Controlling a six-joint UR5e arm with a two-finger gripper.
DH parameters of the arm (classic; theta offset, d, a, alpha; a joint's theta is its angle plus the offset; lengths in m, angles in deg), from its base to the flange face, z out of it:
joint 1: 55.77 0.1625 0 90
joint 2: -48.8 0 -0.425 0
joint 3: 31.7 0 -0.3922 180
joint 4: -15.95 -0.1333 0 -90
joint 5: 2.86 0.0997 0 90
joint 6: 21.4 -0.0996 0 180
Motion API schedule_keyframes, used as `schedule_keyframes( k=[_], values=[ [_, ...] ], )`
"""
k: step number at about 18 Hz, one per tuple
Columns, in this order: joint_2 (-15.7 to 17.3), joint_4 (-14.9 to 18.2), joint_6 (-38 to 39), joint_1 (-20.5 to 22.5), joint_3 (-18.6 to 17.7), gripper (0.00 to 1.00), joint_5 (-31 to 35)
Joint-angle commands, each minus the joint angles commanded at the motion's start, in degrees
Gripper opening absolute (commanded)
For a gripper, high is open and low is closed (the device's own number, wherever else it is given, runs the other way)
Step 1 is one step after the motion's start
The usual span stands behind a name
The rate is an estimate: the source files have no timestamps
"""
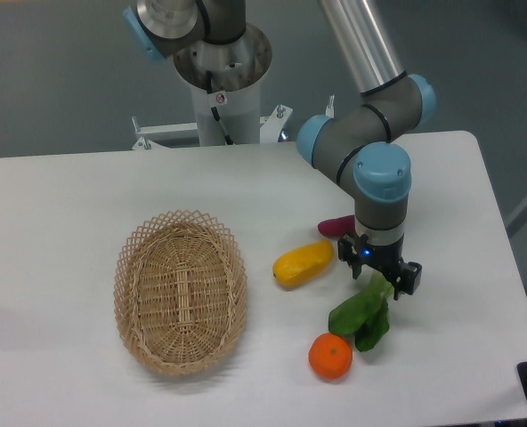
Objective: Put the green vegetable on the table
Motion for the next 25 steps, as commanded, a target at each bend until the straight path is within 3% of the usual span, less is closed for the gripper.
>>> schedule_keyframes(
  k=[6,10,15,19,25],
  values=[
    [4.57,0.26,-0.09,0.53,0.36,1.00,-2.20],
    [7.82,1.75,-0.70,2.28,2.90,1.00,-1.94],
    [10.20,12.82,-6.40,5.35,6.42,1.00,-2.90],
    [13.27,20.02,-19.48,9.92,6.95,1.00,-3.26],
    [17.14,27.24,-34.96,17.92,6.77,1.00,-5.97]
  ],
)
